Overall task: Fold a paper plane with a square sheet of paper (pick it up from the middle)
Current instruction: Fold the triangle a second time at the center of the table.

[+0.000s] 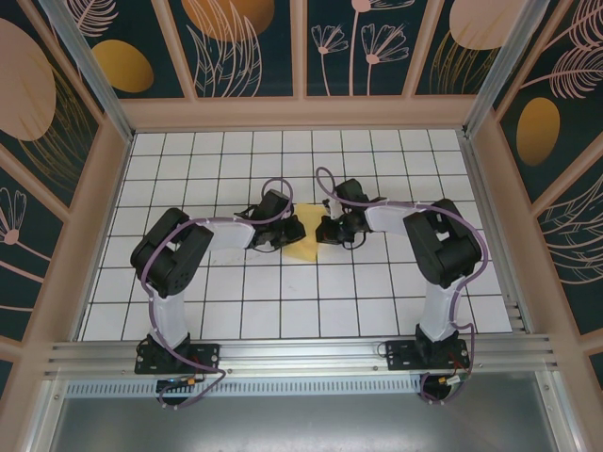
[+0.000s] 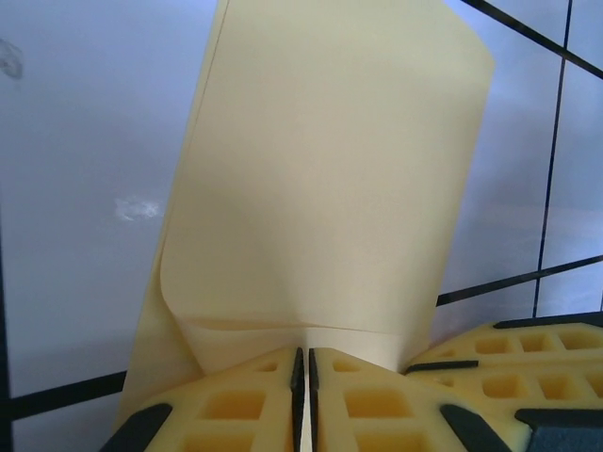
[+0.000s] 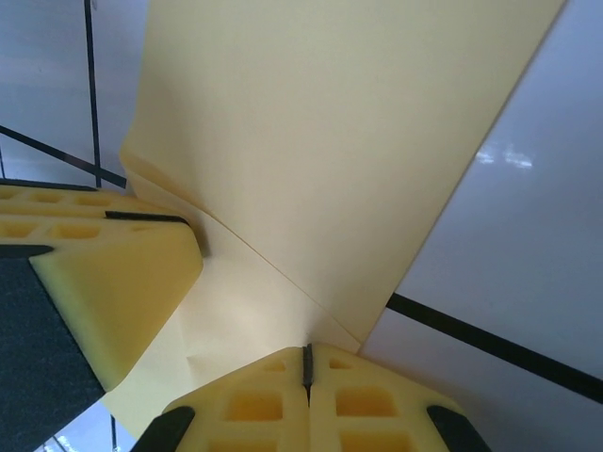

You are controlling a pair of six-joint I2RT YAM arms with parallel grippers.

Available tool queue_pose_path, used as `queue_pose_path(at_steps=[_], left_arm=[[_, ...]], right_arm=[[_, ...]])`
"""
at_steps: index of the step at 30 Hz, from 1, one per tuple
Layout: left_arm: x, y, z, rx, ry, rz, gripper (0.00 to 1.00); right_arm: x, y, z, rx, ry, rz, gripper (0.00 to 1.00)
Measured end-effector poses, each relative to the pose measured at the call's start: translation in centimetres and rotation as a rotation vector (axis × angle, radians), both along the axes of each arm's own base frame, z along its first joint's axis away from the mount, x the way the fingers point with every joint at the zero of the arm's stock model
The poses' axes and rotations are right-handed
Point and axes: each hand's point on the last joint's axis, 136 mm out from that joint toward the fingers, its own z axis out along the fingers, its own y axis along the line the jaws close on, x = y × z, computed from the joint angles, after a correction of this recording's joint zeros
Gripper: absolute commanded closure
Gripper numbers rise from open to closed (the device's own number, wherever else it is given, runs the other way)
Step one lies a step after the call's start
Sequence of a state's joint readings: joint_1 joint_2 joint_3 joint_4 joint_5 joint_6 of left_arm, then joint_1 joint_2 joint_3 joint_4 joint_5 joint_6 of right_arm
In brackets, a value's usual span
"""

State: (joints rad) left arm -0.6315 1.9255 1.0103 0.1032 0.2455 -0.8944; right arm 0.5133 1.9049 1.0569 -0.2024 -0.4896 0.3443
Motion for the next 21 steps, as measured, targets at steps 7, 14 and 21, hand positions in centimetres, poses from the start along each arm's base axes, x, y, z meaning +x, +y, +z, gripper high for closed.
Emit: queue_pose_path(at_steps=[7,14,21], left_arm=[[0.6,0.7,0.0,0.032,-0.005,0.018,0.81],[1.7,2.3,0.0,0.04,-0.008,0.041,0.8],[2.3,2.8,1.4,-0.015,-0.049,-0.007,0.72]], right_arm=[[0.1,0.0,-0.1,-0.035,-0.024,0.016,0.96],[0.2,0.0,-0.1,-0.042,-0.027,0.015,0.96],[0.3,0.0,-0.1,-0.041,-0.028,0.016,0.96]])
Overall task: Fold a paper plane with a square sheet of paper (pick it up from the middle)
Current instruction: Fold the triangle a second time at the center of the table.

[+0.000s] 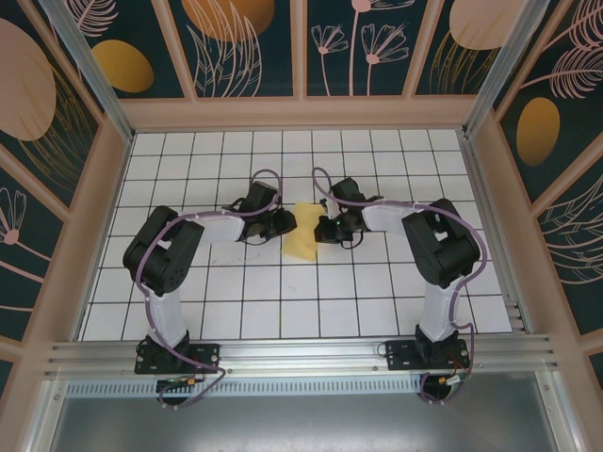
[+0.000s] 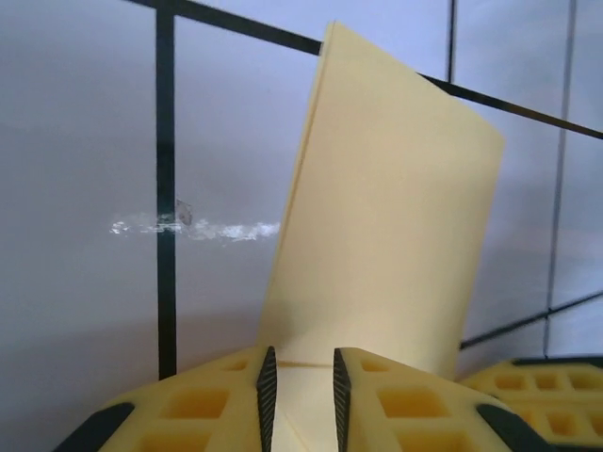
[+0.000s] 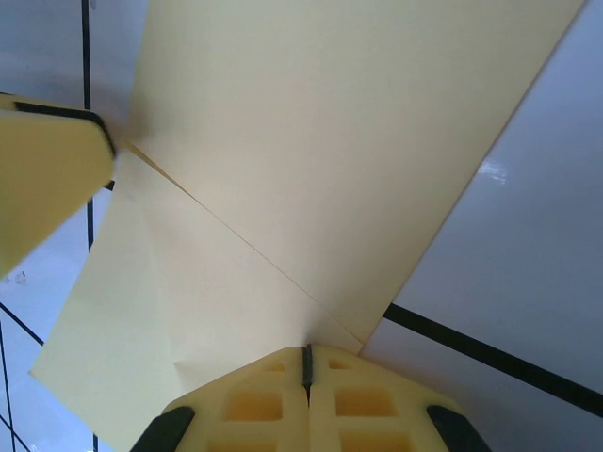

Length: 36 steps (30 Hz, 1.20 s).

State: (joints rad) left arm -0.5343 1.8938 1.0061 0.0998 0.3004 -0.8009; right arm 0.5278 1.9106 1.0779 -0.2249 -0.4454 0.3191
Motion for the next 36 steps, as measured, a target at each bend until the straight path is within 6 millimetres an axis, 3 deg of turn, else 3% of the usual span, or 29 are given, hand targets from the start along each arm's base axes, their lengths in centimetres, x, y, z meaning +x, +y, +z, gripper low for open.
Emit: queue_pose_path(at_steps=[5,7,11,19,28,32,36], left_arm=[[0.3,-0.8,3.8,-0.088,-0.084,-0.039,0.78],[0.1,-1.3,4.4,-0.108,-0.107,-0.053,0.81],[-1.2,-2.3,3.2,-0.109,-0.074,-0.081,0.86],[-3.1,-3.0,-1.4,-0.053,0.03,-0.103,0.91],[-3.0,-2.9,-1.5,-0.035,0.024,-0.09,0.92],[-3.0,-2.9,-1.6,-0.033,0.021,-0.083,0.92],[-3.1,-2.9,-1.6,-0.035,0.016,-0.079,0.92]], right_arm=[[0.0,0.0,0.0,0.0,0.0,0.0,0.97],[0.0,0.0,0.0,0.0,0.0,0.0,0.97],[0.0,0.0,0.0,0.0,0.0,0.0,0.97],[0.0,0.1,0.1,0.002,0.0,0.001,0.97],[-0.1,0.4,0.8,0.028,-0.003,0.01,0.94],[-0.3,0.9,2.7,0.079,-0.023,0.021,0.8],[-1.1,1.2,4.8,0.136,-0.049,0.031,0.79]])
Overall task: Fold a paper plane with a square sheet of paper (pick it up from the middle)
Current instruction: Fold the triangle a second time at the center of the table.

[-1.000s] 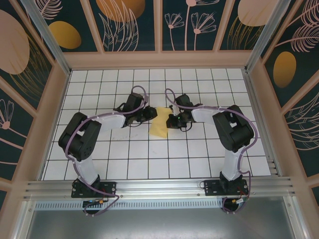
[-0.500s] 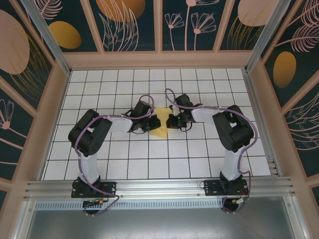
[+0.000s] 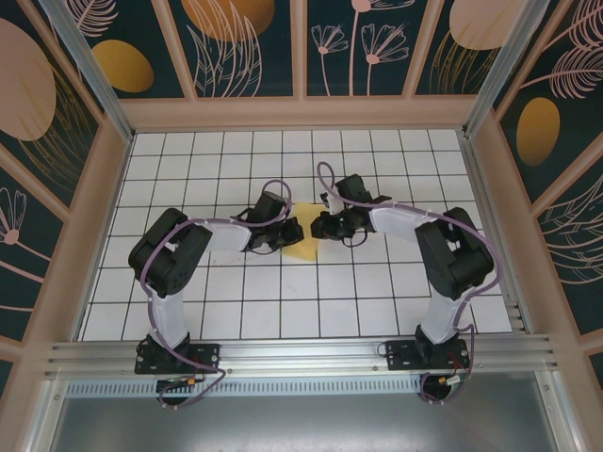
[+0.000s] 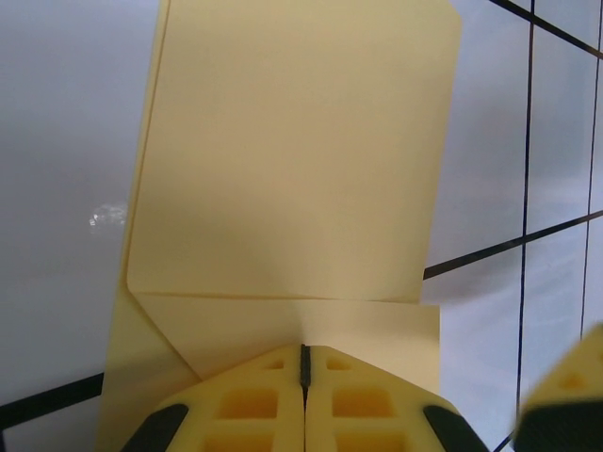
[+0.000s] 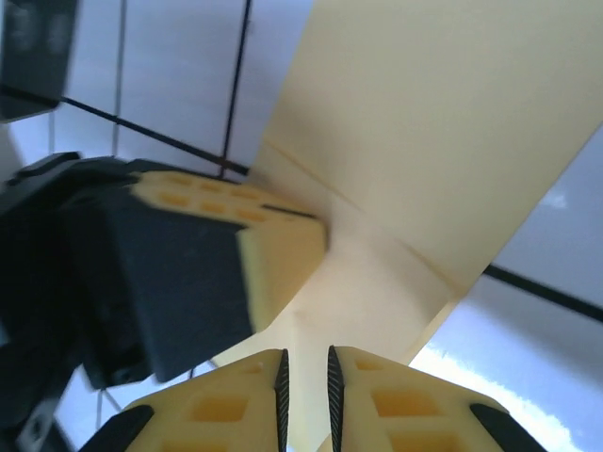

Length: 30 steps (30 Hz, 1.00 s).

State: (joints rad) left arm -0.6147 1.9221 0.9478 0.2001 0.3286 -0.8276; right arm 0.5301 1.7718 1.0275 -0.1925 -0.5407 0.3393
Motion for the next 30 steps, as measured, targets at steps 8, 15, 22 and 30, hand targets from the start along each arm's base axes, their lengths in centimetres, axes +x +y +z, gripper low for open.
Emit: queue_pose_path(at_steps=[8,15,22,30], left_arm=[[0.0,0.0,0.0,-0.003,0.004,0.005,0.92],[0.0,0.0,0.0,-0.007,0.008,0.011,0.93],[0.0,0.0,0.0,-0.01,0.013,0.019,0.93],[0.1,0.0,0.0,-0.008,0.014,0.024,0.93]], right_arm=[[-2.8,1.2,-0.3,0.023,0.044,0.063,0.9],[-3.9,1.7,-2.0,0.009,0.096,0.09,0.91],[-4.5,1.8,-3.3,-0.016,0.126,0.102,0.91],[-4.8,1.3,-3.9,-0.051,0.128,0.105,0.92]])
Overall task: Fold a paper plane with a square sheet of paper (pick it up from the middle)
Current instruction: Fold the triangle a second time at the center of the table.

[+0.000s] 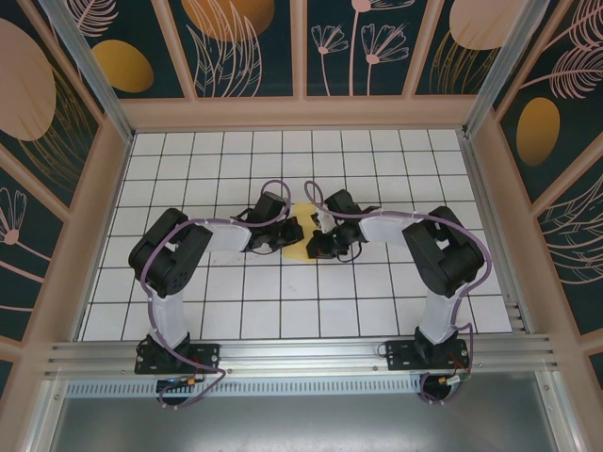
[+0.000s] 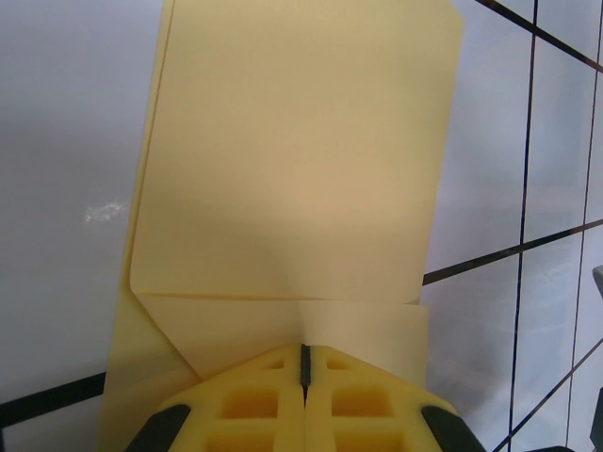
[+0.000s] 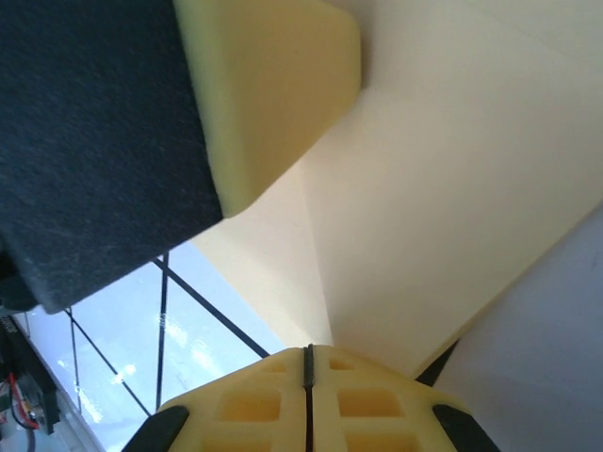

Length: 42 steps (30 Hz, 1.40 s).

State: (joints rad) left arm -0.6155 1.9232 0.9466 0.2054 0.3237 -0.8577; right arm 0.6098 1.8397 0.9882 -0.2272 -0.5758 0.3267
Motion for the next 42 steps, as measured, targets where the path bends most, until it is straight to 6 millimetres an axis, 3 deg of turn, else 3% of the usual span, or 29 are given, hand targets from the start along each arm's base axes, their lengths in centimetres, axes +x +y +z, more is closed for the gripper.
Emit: queue_pose_path(at_steps=[21,26,31,42], left_arm=[[0.1,0.1,0.0,0.012,-0.01,0.009,0.94],[0.1,0.1,0.0,0.012,-0.01,0.009,0.94],[0.1,0.0,0.0,0.011,-0.01,0.009,0.94],[0.1,0.0,0.0,0.012,-0.011,0.009,0.94]], right_arm=[[-0.3,-0.5,-0.6,0.005,-0.028,-0.007,0.93],[0.0,-0.3,0.3,0.02,-0.026,-0.029,0.93],[1.6,0.8,1.6,0.046,-0.053,-0.042,0.94],[1.9,0.6,-0.4,0.006,-0.03,-0.05,0.94]])
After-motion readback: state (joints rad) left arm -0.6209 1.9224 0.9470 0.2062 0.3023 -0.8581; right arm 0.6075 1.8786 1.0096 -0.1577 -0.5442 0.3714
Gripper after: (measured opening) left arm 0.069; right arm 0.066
